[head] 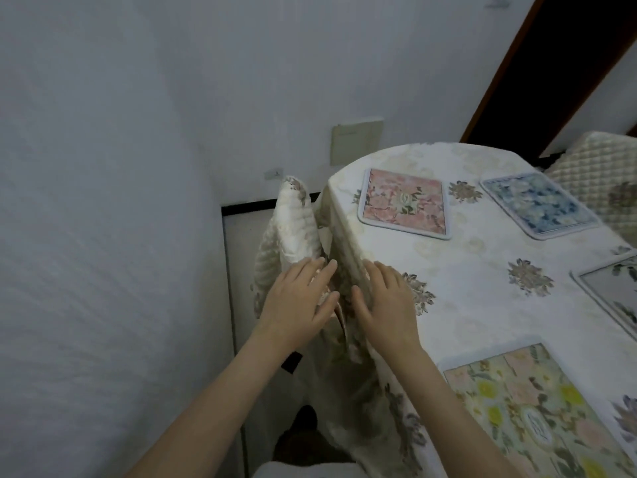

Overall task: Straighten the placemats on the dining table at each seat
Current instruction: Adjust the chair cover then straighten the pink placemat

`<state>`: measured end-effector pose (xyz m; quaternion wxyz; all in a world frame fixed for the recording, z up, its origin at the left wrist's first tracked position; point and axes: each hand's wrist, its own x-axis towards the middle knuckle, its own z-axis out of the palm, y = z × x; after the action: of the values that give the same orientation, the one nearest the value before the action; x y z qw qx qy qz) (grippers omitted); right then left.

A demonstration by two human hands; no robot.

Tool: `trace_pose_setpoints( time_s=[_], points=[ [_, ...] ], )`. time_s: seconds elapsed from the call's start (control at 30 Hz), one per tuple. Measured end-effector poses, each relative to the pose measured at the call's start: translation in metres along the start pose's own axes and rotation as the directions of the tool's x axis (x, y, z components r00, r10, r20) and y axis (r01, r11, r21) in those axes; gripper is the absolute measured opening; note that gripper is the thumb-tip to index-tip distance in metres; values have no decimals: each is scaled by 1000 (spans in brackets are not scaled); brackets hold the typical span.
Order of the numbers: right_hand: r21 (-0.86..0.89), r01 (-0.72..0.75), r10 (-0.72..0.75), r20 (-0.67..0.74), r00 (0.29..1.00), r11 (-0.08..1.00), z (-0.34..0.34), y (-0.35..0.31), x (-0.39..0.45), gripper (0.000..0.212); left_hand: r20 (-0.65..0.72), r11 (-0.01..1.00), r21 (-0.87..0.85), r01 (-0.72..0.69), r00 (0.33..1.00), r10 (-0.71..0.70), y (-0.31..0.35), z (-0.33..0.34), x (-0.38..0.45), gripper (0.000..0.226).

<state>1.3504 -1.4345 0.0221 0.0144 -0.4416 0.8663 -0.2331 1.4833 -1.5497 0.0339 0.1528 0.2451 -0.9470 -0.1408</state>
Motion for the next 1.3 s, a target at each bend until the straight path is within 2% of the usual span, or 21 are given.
trace_pose_setpoints(
  time_s=[0.27,0.47,0.7,0.83,1.03,1.17,1.3],
  points=[
    [12,-94,95,-43,995,995,7,2,89,49,50,992,-3,-124,991,124,-40,-8,110,53],
    [-32,-262,260,-69,963,964,25,19,120,52,154,972,-47,-231,959,236,-57,18,163,53],
    [-33,-471,463,-135,876,882,47,20,164,51,252,915,-127,-382,880,403,-90,51,243,52],
    [-17,-603,590,-190,785,797,55,10,193,51,275,848,-159,-506,802,531,-112,57,298,53],
    [12,-721,699,-260,667,693,61,0,219,51,296,748,-218,-626,688,662,-128,67,356,50],
    [-2,-754,724,-276,631,657,65,8,227,50,316,723,-232,-650,653,689,-125,79,373,51],
    [-12,-763,732,-269,625,647,67,24,238,51,317,725,-253,-641,653,688,-117,90,388,49]
  ],
)
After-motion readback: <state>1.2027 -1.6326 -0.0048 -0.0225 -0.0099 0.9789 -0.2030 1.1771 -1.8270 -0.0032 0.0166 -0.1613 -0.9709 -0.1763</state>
